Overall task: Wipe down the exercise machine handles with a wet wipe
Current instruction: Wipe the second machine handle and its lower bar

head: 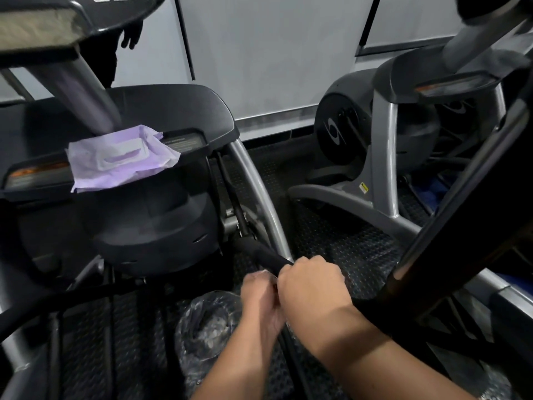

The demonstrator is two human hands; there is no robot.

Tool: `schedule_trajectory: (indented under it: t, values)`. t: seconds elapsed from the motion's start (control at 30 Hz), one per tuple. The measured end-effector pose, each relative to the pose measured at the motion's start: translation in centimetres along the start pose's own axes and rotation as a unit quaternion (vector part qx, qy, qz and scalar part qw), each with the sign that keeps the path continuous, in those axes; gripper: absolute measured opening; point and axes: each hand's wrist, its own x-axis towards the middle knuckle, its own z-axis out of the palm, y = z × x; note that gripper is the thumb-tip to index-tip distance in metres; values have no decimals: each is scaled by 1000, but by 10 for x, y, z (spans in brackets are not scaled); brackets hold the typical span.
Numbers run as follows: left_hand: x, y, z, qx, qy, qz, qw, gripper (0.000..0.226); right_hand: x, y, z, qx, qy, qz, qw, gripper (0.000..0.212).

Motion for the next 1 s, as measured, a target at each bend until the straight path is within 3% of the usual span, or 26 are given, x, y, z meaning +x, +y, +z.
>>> schedule_trajectory:
  t: [0.17, 0.3, 0.43, 0.5, 0.6, 0.73, 0.8, 0.87, 1.0]
  values:
    - [28, 0, 1, 14, 21, 62, 998, 31, -3, 8, 0, 0, -2, -18, 1000, 36]
    - [23, -25, -12, 125, 31, 206, 970, 21, -3, 9, 0, 3, 0, -19, 1000, 36]
    - [38, 7, -16, 315, 41, 372, 872, 25, -3, 8, -2, -4, 0, -16, 1000, 37]
    - [37, 21, -13, 424, -21, 418, 803, 24, -4, 8, -1, -7, -1, -14, 1000, 37]
    - [44, 32, -9, 559, -109, 441, 694, 23, -2, 8, 2, -13, -1, -11, 1000, 37]
    - [63, 62, -11, 631, -52, 460, 622, 22, -4, 9, 1, -28, 0, -15, 999, 35]
    - [54, 61, -2, 670, -79, 465, 574, 21, -4, 9, 0, -31, -2, -15, 999, 35]
    - [41, 52, 5, 672, -122, 464, 564, 19, -2, 8, 1, -34, 0, -10, 999, 36]
    - [54, 53, -13, 629, -74, 465, 618, 19, -2, 5, 0, -45, -9, -10, 999, 36]
